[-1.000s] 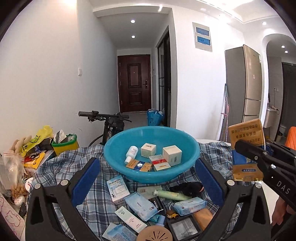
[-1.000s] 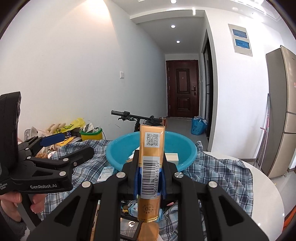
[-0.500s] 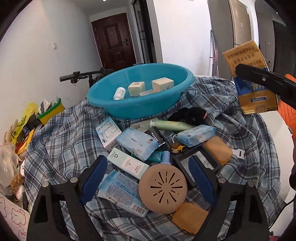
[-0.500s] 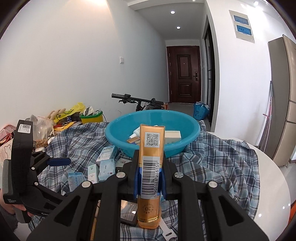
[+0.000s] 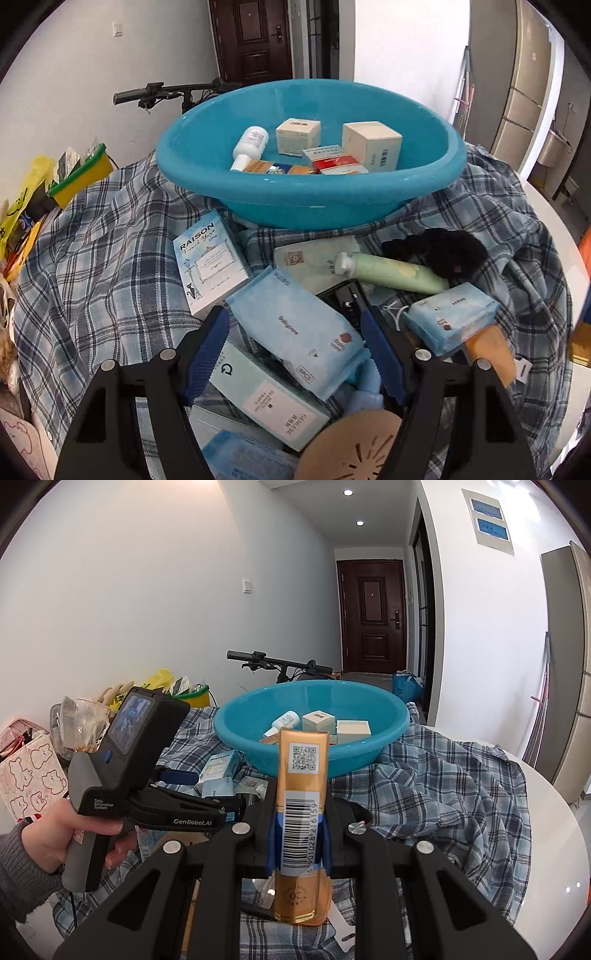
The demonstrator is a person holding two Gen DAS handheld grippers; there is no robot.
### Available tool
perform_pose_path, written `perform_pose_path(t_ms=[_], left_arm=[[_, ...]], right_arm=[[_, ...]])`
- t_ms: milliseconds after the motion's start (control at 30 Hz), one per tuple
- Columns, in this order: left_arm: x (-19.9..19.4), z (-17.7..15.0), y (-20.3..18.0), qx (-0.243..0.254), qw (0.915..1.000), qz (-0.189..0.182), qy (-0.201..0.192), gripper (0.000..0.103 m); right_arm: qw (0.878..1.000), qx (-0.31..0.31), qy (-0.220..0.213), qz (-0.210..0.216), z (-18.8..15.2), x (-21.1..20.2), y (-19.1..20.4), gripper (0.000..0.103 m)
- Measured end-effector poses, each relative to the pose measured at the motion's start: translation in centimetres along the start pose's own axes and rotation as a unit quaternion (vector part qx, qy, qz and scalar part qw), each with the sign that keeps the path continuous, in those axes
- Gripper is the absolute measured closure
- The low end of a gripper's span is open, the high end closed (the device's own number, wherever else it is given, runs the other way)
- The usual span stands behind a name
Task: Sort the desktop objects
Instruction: 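Grasp the blue Babycare wipes pack with the left gripper while the right holds the gold pack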
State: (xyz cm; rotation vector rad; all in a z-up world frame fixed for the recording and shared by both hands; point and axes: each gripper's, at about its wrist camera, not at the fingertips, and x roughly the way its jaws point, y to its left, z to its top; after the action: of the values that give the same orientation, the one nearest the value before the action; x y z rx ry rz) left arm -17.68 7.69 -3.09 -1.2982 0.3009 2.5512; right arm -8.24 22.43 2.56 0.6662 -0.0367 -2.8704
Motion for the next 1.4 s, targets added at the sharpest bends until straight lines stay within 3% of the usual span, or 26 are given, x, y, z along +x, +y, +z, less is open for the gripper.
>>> perform_pose_path(t_ms=[67,133,267,733,833,900,967,1133,1300,1333,1400], left_arm=[[1.0,0.0,0.4,-0.004,0.9999,0.009,0.008,0.027],[1.2,-0.2,1.3,-0.026,0.9996,-0.008,0.009,0.027],[1.1,-0.7,1.7,-0.034,0.9989,-0.031,0.012,0.057],[-3.6,-3.8,1.0,0.03,0.9974,-0.062,0.024,0.062],[-4.0,-4.1,0.3,0.05,0.9978,-0.038,0.018,0.059],[-3.6,-3.9,-0.3,0.064,0.9976,-0.023,0.014,0.034],[-3.2,-3.6,-0.9,0.077,0.997,-0.013,-0.001,0.026],[-1.2,-2.5,-2.3,0.104,0.9943,0.022,0.006,0.026],[1.0,-2.8,-3.4,0.16,0.9836,0.077,0.032,0.026],[1.2,-2.9,-3.3,0.162,0.983,0.08,0.034,0.029],[1.1,-2.8,-2.8,0.149,0.9855,0.074,0.035,0.056]], right_arm=[[1.0,0.003,-0.001,-0.001,0.0,-0.1,-0.3,0.086],[1.0,0.005,-0.002,-0.003,0.0,-0.2,-0.5,0.086],[1.0,0.01,0.0,-0.006,-0.1,-0.2,-1.0,0.086],[1.0,0.017,0.0,-0.002,-0.4,-0.2,-0.9,0.086],[1.0,0.021,0.002,0.001,-0.5,0.2,-0.9,0.086],[1.0,0.024,0.005,0.004,-0.6,0.4,-0.8,0.086],[1.0,0.023,0.007,0.006,-0.7,0.4,-0.7,0.086],[1.0,0.019,0.008,-0.001,-0.8,0.2,-1.2,0.086],[0.999,0.031,0.005,-0.009,-0.9,-0.1,-2.4,0.086],[0.999,0.033,0.004,-0.01,-0.9,-0.2,-2.6,0.086],[0.999,0.036,0.004,-0.011,-1.0,-0.2,-2.8,0.086]])
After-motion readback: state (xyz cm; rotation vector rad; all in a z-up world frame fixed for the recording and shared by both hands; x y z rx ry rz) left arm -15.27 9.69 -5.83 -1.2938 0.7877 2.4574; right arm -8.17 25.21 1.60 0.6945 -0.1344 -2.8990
